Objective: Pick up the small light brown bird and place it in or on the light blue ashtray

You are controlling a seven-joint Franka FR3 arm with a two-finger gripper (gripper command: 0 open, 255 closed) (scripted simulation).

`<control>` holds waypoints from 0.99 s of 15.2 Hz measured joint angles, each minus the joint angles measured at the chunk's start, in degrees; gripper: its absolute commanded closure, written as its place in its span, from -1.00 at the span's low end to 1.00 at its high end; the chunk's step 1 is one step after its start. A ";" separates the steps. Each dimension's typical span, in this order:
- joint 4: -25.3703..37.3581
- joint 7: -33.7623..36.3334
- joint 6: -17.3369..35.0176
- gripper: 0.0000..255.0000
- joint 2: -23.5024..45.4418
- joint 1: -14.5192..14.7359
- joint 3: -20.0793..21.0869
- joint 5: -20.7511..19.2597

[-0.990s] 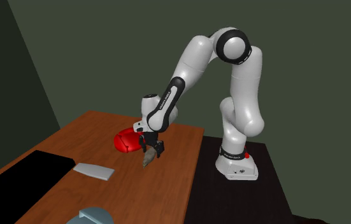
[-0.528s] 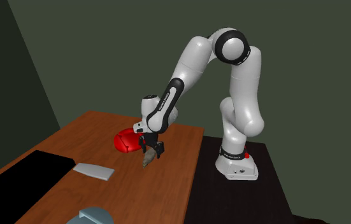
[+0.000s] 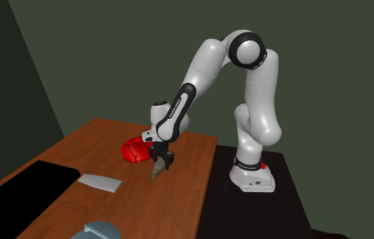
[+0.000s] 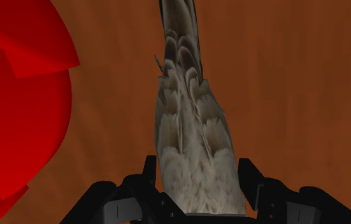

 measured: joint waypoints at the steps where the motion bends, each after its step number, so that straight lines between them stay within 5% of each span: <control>1: 0.00 -0.01 0.00 1.00 0.00 0.00 0.00 0.01; 15: 0.28 9.29 -9.72 1.00 -10.82 -0.89 -1.21 -11.62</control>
